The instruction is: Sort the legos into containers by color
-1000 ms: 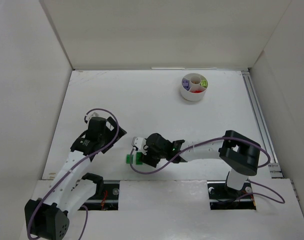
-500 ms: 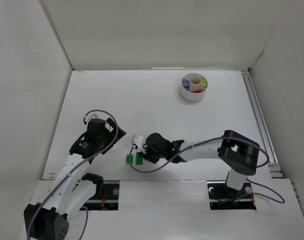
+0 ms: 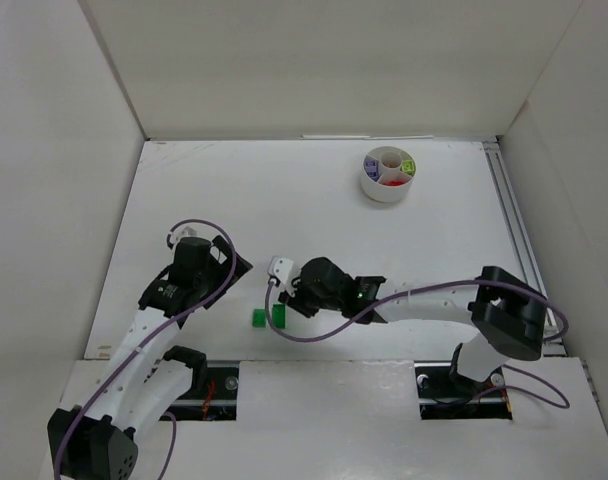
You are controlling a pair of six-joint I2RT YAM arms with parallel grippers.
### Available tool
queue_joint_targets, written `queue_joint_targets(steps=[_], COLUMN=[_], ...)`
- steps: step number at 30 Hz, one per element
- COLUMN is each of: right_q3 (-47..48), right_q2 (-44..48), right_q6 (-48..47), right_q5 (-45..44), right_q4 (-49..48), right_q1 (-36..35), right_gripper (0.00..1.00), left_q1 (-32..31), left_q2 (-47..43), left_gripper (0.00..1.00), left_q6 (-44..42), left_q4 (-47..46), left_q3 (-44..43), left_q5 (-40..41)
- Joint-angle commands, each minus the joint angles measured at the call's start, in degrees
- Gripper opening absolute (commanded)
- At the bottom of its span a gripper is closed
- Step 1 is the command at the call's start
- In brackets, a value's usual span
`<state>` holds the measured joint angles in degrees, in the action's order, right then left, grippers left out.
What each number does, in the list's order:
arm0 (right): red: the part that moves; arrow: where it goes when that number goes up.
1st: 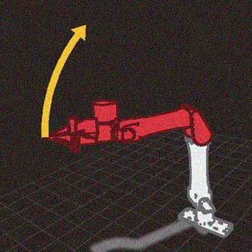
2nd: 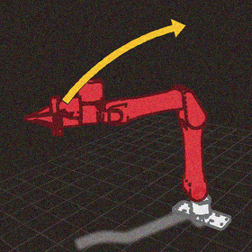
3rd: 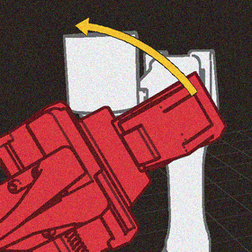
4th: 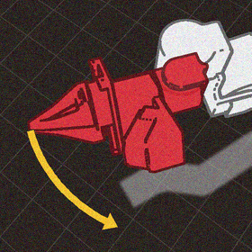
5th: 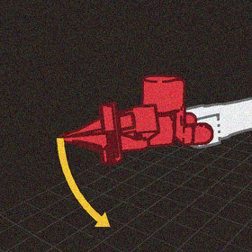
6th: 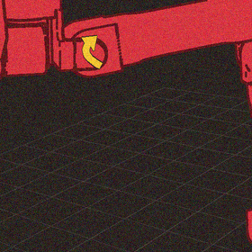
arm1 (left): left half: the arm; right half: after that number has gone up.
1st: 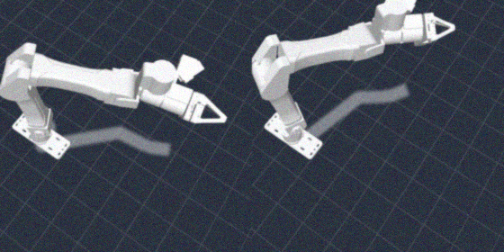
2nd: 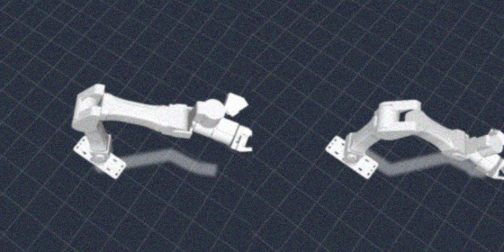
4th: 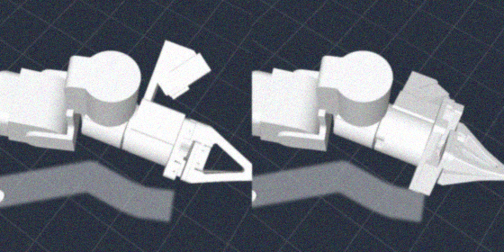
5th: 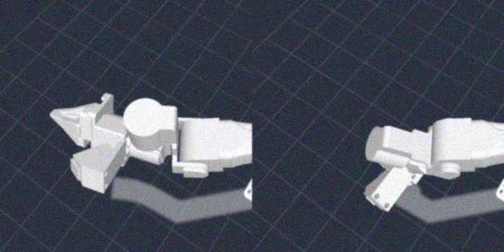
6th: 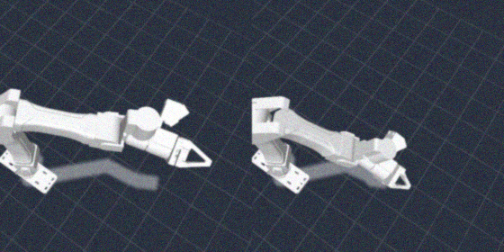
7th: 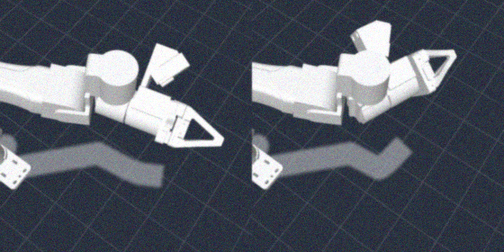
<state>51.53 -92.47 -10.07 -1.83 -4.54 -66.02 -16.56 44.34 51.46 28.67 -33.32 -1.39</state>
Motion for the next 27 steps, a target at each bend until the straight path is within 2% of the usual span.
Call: queue_joint_targets(steps=[1, 5, 8, 9, 11, 12, 13, 16, 19, 20, 24, 27], right_q3=[0.3, 2.6, 7.3, 10.0, 14.5, 14.6, 18.4, 27.1, 34.1, 39.0, 50.3, 57.9], right_q2=[4.1, 7.4, 8.8, 8.8, 7.4, 6.4, 5.5, -0.2, -7.0, -8.9, -19.7, -24.3], right_q6=[2.0, 2.0, 2.0, 2.0, 2.0, 2.0, 1.3, -0.1, -2.2, -2.8, -5.9, -6.5], right_q5=[0.3, 3.1, 3.1, 3.1, 3.6, 3.6, 3.6, 3.1, 1.7, 1.6, -1.4, -2.2], right_q4=[-2.8, -1.1, 2.6, 3.4, 5.0, 6.0, 8.2, 11.5, 15.7, 18.4, 23.2, 26.3], right_q1=[1.6, 10.4, 18.8, 23.5, 30.7, 30.8, 34.8, 41.0, 44.4, 46.0, 48.1, 49.8], right_gripper=[0.25, 0.25, 0.25, 0.25, 0.25, 0.25, 0.25, 0.25, 0.25, 0.25, 0.25, 0.25], left_q1=[-0.3, -0.3, -0.3, -0.3, -0.3, -0.3, -0.3, -0.3, -0.3, -0.3, -0.3, -0.3], left_q2=[-1.2, 0.6, 3.6, 4.3, 6.7, 7.6, 9.2, 12.0, 16.3, 18.7, 23.5, 25.8], left_gripper=[1.00, 1.00, 1.00, 1.00, 1.00, 1.00, 1.00, 1.00, 1.00, 1.00, 1.00, 1.00], left_q6=[-0.7, -3.7, -6.5, -7.3, -9.3, -10.3, -11.2, -14.6, -16.7, -17.4, -18.8, -19.3], left_q4=[0.3, -4.1, -7.5, -10.0, -12.8, -13.6, -14.2, -15.7, -15.7, -15.7, -16.9, -19.0], left_q3=[-0.2, -1.3, -1.9, -2.6, -4.7, -5.4, -6.1, -9.1, -11.8, -12.4, -14.1, -14.7], left_q5=[0.7, -1.2, -3.3, -3.4, -3.9, -3.9, -3.9, -3.9, -3.9, -3.9, -5.4, -7.5])
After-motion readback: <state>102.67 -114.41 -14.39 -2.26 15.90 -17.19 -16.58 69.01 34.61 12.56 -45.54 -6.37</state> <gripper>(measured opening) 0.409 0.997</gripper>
